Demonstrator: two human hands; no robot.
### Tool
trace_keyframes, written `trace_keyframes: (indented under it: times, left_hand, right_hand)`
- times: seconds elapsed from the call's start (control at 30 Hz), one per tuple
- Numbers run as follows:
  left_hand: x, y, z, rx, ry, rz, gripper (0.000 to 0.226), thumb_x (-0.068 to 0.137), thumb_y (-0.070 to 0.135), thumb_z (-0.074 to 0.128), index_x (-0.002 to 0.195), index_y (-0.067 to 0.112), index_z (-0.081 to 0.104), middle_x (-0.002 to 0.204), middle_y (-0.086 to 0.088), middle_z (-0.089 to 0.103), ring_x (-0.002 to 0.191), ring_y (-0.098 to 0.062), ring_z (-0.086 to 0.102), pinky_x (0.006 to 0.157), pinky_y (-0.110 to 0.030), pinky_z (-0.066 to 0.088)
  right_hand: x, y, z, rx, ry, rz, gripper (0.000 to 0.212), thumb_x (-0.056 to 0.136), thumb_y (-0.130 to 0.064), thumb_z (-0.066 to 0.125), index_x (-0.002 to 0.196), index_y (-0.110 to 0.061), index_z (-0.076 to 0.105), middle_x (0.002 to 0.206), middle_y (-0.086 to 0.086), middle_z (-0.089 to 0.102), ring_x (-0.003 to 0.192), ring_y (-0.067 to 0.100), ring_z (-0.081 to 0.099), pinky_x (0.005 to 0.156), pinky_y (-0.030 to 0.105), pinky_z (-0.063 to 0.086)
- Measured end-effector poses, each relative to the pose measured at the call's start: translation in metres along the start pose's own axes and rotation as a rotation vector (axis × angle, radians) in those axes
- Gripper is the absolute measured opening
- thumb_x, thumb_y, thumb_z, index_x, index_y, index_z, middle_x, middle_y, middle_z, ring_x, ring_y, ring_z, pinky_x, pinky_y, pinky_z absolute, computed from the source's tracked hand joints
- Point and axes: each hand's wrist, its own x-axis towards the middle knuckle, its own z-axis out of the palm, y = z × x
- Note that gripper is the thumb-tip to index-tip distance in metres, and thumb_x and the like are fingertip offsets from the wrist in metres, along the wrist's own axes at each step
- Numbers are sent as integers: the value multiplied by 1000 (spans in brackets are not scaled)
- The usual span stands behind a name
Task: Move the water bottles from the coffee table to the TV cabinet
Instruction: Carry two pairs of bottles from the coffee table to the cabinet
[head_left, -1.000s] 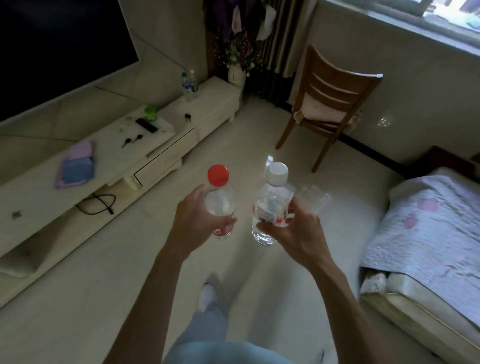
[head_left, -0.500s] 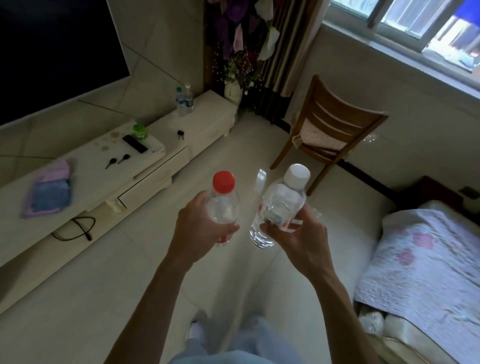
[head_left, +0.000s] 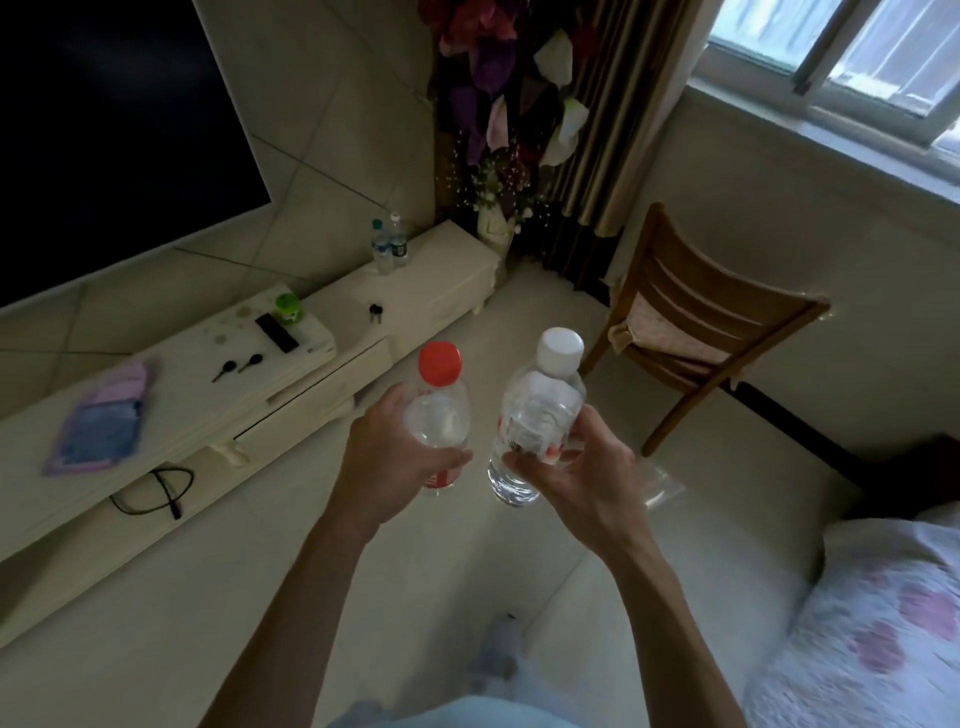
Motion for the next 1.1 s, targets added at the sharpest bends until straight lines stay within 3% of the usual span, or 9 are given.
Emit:
trace_keyframes:
  times: [0.1,0.3,0.63,0.93,1.1]
  left_hand:
    - [19,28,21,-25,15,13,64,55,33,89,112,28,59,105,9,66,98,-13,62,83,-32,53]
    - [50,57,55,4,18,17,69,54,32,89,116,29,59,107,11,66,99,-10,62,82,-26,51]
    - [119,62,66,-14,42,-34,70,58,27,89,121,29,57,111,10,65,104,-13,60,90,-32,50]
    - [239,61,71,-61,60,-13,75,58,31,88,123,36,50,108,18,57,103,-9,56,79,-21,41]
    - [308,62,46,-118,41,-27,71,59,27,88,120,32,54,102,16,61,95,-8,58,68,-13,40]
  right_hand:
    - [34,10,-23,6,-21,-16,63,65,-40,86,118,-21,58,111,-2,69,94,13,66,78,39,59]
    - [83,36,-46,41,-25,-39,67,60,-54,78,117,-24,58,110,-5,69,97,14,66,80,42,58]
    - [159,51,-40,-43,-78,-39,68,61,-45,85,118,-20,58,110,-3,68,97,15,65,81,40,57]
    - [272,43,-6,-151,-121,-32,72,62,-46,84,122,-19,55,115,-2,67,100,13,66,85,38,58]
    - [343,28,19,-148,-122,36,69,55,-57,79,115,-32,55,106,-11,67,95,8,65,81,39,58]
